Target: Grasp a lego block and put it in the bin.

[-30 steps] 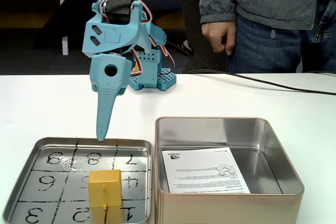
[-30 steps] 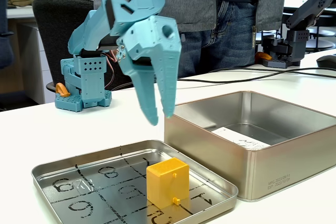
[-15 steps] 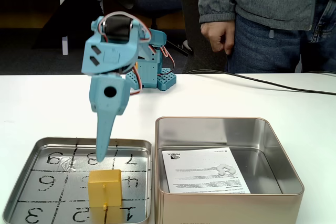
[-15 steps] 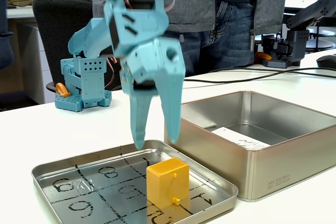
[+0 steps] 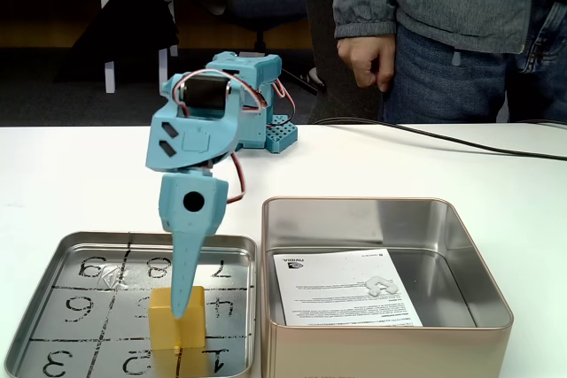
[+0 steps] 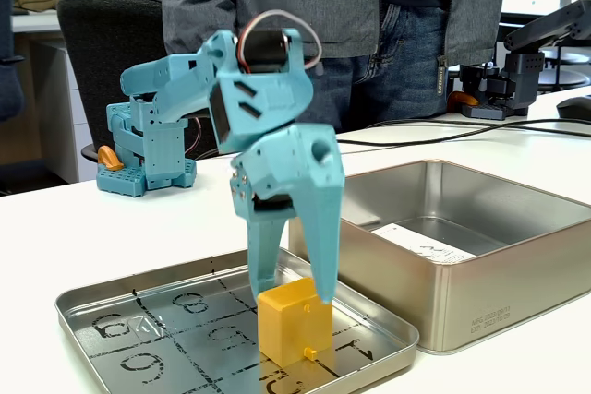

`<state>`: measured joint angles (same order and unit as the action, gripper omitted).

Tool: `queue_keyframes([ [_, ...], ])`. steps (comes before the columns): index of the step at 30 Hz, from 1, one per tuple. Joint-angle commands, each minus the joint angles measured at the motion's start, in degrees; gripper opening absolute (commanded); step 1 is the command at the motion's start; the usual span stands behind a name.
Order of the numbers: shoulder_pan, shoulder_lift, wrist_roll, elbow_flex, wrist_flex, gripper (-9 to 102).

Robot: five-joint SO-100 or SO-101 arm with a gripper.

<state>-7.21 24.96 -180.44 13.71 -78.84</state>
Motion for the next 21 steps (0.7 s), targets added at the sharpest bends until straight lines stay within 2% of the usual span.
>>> queue_keyframes([
  [1, 0.18, 1.05, 0.18, 1.58, 0.62, 36],
  [5, -0.09, 0.44, 0.09, 1.58, 0.35, 33],
  [8, -0.35, 0.35, -0.35, 1.58, -0.97, 26],
  [12, -0.70, 1.05, -1.32, 1.49, -5.01, 1],
  [21, -2.11, 4.75, -2.11, 1.49, -4.92, 0],
])
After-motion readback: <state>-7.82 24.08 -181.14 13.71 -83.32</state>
